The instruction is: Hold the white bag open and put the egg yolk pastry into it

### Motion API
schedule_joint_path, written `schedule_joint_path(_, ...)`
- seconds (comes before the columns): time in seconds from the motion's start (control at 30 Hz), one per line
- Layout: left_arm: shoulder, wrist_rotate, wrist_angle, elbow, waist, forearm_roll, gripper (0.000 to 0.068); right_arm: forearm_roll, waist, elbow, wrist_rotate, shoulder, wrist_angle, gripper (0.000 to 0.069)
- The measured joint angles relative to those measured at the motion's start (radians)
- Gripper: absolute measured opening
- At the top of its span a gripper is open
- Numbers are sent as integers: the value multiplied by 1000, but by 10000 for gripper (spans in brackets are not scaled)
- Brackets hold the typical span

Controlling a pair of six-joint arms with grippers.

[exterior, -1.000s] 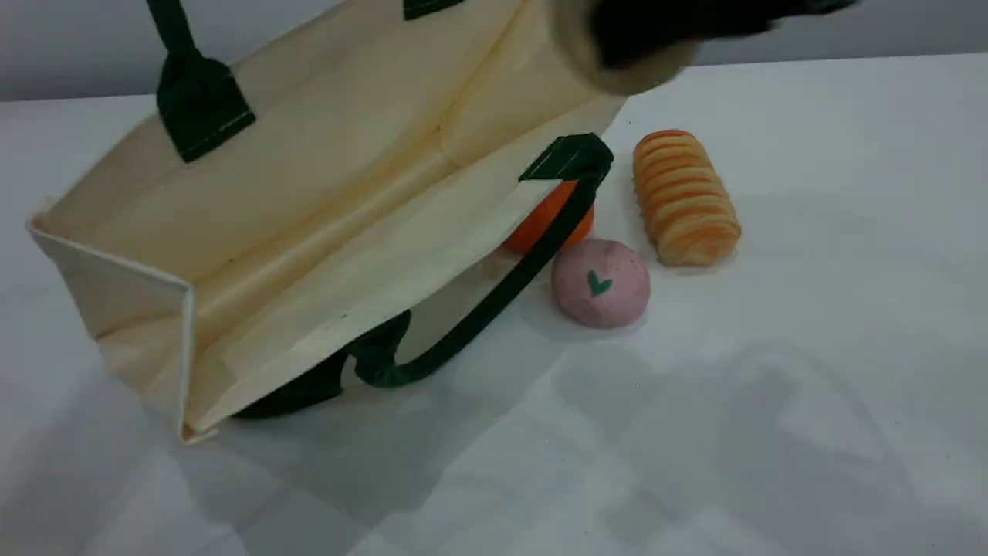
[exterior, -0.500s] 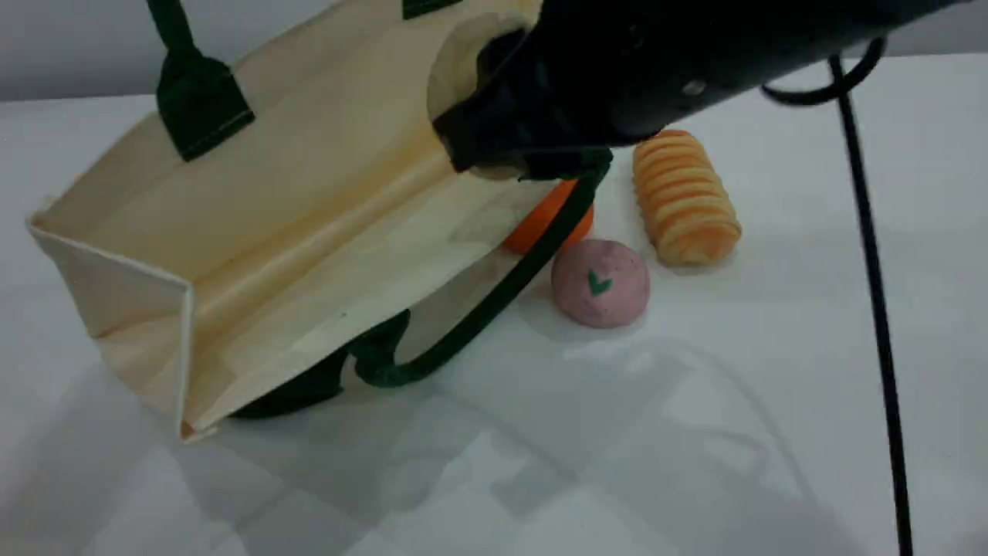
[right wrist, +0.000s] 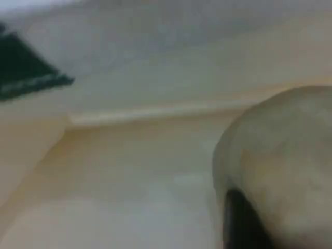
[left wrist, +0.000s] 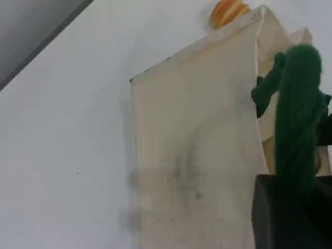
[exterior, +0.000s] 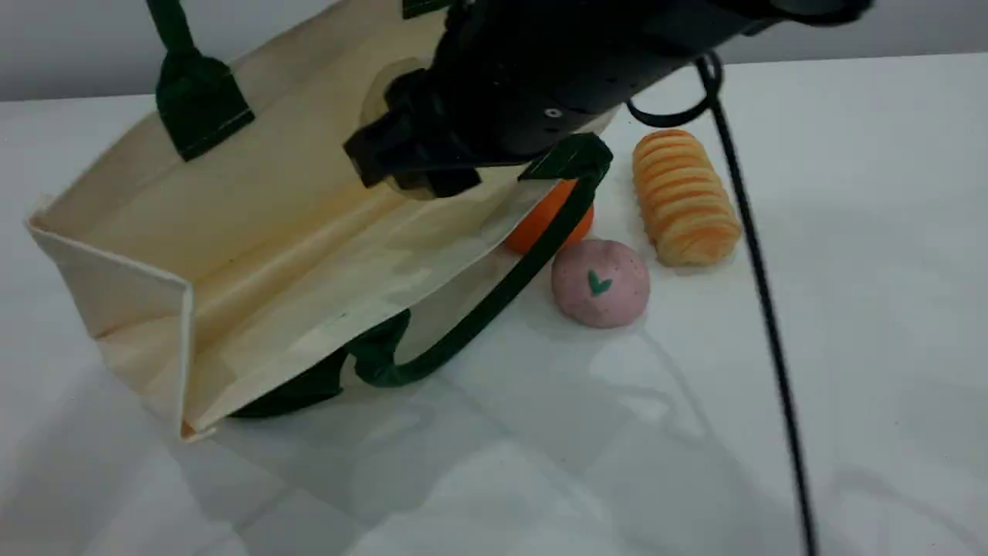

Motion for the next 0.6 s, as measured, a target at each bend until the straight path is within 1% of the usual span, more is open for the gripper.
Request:
schedule_joint_path(0.07,0,0,0,0,0,0,99,20,0,-21,3,11,25,374)
schedule_joint_path(0.23,0,-1,1,0,0,0,99,121,0,-59,7,10,81,575)
schedule_joint_path(0.3,0,-2,1,0,0,0,99,135,0,-65,-11,10,111,625)
schedule_joint_path(0.37,-1,-3,0,0,0,0,99,133,-1,-65,-32,8,135,643)
schedule_joint_path(0.43,-1,-3,0,0,0,5,99,127,-2,-65,-50,3,148,640)
schedule_joint_path(0.5,-1,-3,0,0,0,23,99,127,-4,-65,-67,-18,177,625)
schedule_joint_path(0.6,-1,-3,0,0,0,23,99,120,-4,-64,-72,-72,227,595)
